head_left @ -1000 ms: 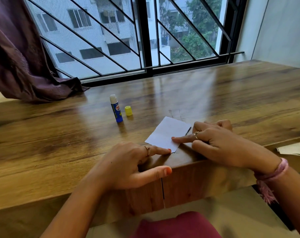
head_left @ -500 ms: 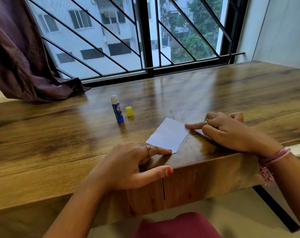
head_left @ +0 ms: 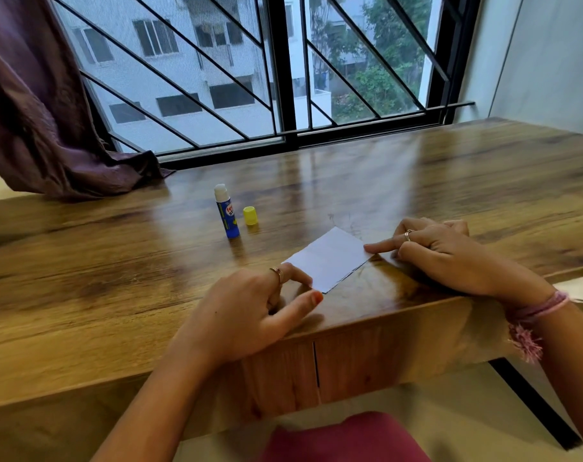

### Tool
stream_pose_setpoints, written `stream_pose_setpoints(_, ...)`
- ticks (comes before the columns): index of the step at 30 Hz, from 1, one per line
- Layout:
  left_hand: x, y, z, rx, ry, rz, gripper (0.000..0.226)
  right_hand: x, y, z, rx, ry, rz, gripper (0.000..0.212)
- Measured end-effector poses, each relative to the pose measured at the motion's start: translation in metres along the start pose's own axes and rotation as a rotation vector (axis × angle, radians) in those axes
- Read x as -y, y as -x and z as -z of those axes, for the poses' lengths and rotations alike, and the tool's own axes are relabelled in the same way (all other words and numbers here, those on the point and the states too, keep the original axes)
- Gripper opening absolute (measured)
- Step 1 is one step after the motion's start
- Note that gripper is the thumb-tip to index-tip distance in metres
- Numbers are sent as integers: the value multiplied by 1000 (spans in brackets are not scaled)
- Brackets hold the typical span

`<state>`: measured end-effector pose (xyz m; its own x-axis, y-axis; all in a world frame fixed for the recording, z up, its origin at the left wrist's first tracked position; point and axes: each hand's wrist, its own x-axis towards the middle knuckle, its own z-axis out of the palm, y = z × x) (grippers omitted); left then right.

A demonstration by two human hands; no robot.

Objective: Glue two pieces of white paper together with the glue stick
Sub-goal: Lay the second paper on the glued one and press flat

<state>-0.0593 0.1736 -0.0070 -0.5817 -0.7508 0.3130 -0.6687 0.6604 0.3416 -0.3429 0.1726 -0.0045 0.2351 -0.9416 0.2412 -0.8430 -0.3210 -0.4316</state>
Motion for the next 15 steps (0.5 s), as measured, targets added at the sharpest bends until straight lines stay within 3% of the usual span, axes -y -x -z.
stream_pose_setpoints(11,9,-7,-6,-118,-101,239,40,11,9,6,204,-71,84,43)
stream_pose_setpoints(15,10,-8,-5,-113,-86,277,37,15,7,5,115,-199,39,41)
